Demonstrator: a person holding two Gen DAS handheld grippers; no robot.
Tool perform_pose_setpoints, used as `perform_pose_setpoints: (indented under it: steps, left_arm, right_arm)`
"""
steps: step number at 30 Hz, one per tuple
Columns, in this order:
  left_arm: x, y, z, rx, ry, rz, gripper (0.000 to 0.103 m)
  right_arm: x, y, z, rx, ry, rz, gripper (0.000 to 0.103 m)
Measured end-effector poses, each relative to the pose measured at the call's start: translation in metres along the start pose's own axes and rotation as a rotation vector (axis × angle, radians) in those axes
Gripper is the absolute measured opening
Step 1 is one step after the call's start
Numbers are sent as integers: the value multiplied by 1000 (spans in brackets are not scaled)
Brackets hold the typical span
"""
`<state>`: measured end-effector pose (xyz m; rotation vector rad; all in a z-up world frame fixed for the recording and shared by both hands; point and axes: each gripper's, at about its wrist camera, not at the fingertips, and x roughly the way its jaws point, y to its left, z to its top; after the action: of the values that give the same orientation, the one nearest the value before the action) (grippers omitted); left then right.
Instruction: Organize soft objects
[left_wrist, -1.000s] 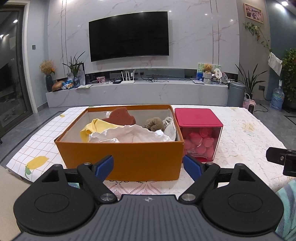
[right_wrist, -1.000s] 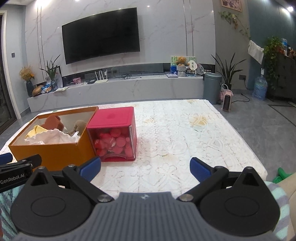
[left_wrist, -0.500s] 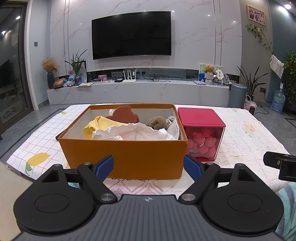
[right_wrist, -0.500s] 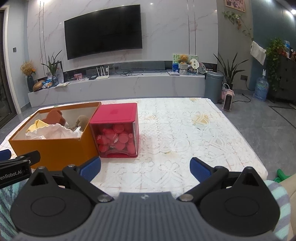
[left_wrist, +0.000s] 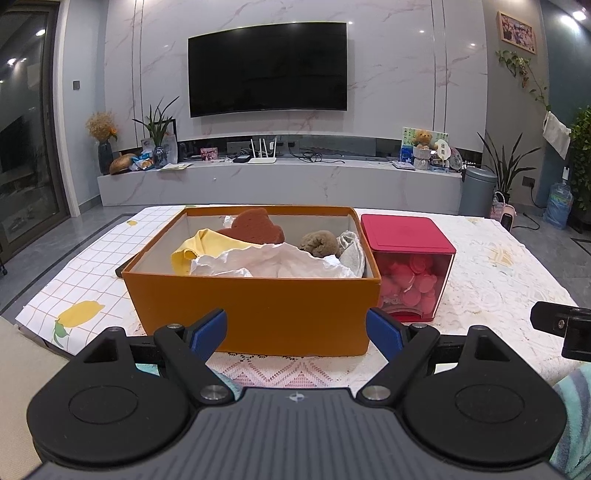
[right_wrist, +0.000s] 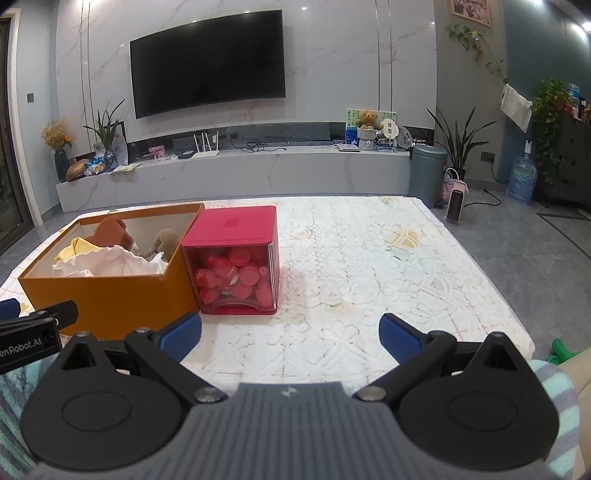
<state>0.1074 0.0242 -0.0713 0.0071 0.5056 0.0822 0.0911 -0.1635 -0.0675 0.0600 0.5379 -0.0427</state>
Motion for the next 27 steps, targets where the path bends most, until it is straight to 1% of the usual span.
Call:
perform_pose_setpoints:
  steps: [15,27]
  left_arm:
    - [-4,0,0,-2,-2,1,99]
    - [-6,1,1,-7,-5,3,99]
  right_arm:
    - [2,4,-1,-11,8,0,100]
    - [-1,5,0,-11,-4,2,100]
